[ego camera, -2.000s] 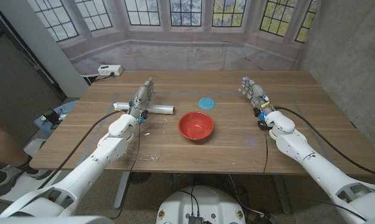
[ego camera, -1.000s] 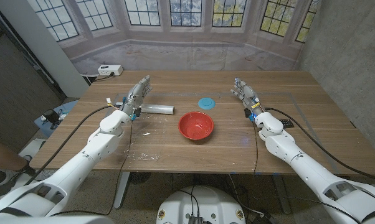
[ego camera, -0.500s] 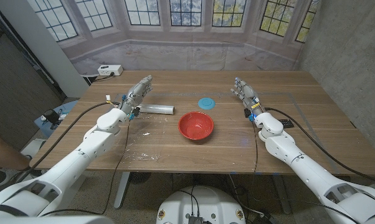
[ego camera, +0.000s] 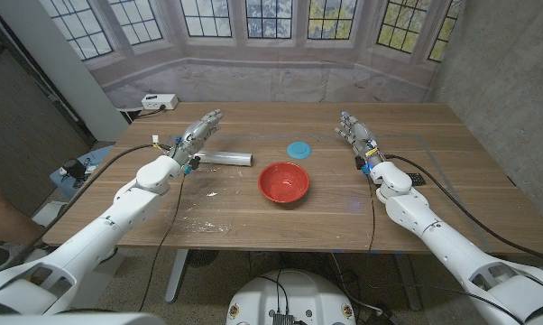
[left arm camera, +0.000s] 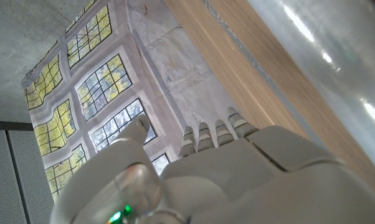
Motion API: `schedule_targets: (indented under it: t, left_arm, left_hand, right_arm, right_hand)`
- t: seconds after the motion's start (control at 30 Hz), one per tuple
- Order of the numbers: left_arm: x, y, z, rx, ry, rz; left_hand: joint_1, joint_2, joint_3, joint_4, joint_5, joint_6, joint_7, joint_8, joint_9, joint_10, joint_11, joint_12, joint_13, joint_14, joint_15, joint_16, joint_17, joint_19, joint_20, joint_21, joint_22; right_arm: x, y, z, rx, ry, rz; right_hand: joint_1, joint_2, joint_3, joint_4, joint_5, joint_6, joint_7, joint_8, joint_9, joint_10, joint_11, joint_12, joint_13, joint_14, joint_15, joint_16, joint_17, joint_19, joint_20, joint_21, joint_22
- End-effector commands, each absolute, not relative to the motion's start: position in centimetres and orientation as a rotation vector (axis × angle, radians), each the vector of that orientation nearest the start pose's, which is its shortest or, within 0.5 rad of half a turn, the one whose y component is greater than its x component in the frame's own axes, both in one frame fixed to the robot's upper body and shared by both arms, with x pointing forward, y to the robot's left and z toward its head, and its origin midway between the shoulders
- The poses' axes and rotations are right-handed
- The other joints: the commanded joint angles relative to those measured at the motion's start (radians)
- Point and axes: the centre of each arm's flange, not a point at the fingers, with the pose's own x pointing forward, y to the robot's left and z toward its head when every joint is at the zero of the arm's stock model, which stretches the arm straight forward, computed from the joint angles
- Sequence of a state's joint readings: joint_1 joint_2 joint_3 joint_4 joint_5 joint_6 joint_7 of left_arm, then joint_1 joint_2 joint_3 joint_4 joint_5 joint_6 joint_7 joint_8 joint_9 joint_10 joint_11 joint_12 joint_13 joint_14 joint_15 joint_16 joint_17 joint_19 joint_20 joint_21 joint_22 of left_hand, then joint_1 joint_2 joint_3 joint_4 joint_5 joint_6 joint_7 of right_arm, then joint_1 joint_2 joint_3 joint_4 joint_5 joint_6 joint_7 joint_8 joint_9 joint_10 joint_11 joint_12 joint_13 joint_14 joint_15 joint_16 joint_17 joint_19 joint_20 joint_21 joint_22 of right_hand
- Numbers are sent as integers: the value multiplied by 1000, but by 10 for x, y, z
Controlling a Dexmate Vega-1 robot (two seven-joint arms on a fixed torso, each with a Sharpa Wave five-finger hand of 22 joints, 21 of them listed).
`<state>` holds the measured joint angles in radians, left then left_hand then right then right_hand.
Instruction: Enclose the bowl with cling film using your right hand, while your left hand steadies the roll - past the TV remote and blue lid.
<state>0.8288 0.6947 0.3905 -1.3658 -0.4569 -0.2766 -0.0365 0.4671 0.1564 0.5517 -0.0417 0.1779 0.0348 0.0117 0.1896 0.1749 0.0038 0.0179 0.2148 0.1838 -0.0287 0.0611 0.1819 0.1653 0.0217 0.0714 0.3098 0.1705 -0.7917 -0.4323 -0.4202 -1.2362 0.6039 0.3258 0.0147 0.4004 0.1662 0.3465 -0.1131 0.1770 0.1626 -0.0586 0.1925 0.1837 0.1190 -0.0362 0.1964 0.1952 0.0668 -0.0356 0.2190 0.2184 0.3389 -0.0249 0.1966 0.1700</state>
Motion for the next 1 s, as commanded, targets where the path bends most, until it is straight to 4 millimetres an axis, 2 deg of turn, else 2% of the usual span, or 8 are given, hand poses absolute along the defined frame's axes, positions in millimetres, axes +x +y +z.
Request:
schedule_targets:
  t: [0.03, 0.27, 0.53, 0.77, 0.87, 1.0]
  left_arm:
    - [620, 339, 15, 492, -662, -123]
    - [609, 356, 26, 592, -694, -83]
    - [604, 359, 34, 734, -712, -78]
    - [600, 360, 40, 845, -715, -72]
    - [597, 358, 43, 930, -721, -51]
    - [595, 358, 46, 981, -708, -48]
  left_hand:
    - [16, 3, 0, -12, 1, 20, 0, 6, 2, 9, 6, 4, 4, 8, -2, 2, 2, 12, 2, -5, 1]
    - [24, 6, 2, -24, 1, 37, 2, 7, 2, 21, 7, 6, 5, 20, -4, 3, 2, 29, -1, -8, 2]
    - [31, 8, 3, -34, 1, 46, -2, 7, 3, 27, -2, 6, 5, 25, -12, 3, 2, 38, -3, -11, 2]
    - [35, 9, 3, -40, 1, 48, -4, 5, 3, 28, -7, 5, 5, 27, -15, 2, 2, 41, -4, -14, 2]
    - [36, 9, 3, -42, 1, 48, -4, 5, 3, 29, -5, 4, 5, 28, -16, 2, 2, 45, -7, -15, 2]
    - [38, 11, 3, -43, 0, 44, -4, 2, 3, 30, -5, 4, 5, 29, -20, 1, 2, 48, -8, -16, 2]
  right_arm:
    - [672, -252, -22, 44, -610, 244]
    - [677, -247, -20, 40, -604, 256]
    - [679, -248, -19, 36, -618, 251]
    - [678, -252, -17, 26, -631, 242]
    - [678, -254, -16, 24, -640, 241]
    - [679, -255, -16, 19, -651, 241]
  right_hand:
    - [11, -1, 6, -6, 1, 13, 1, 4, 5, 15, 1, 5, 4, 10, -37, 4, 1, 11, -3, 6, 5]
    - [14, -1, 7, -7, 1, 14, 2, 5, 5, 15, 0, 5, 3, 11, -38, 4, 1, 12, -4, 6, 5]
    - [16, -1, 7, -8, 0, 14, 1, 4, 5, 15, -1, 4, 3, 11, -39, 4, 0, 16, 2, 7, 5]
    - [18, -3, 7, -10, 0, 14, 1, 4, 4, 12, -1, 3, 3, 6, -41, 2, -1, 14, -6, 6, 5]
    - [21, -5, 7, -13, -1, 12, 12, 3, 4, 10, -1, 1, 2, 10, -39, 3, -3, 15, -8, 6, 5]
    - [25, -8, 7, -16, -1, 12, 23, 1, 3, 3, 2, -2, 0, 11, -37, 2, -5, 15, -26, 5, 4]
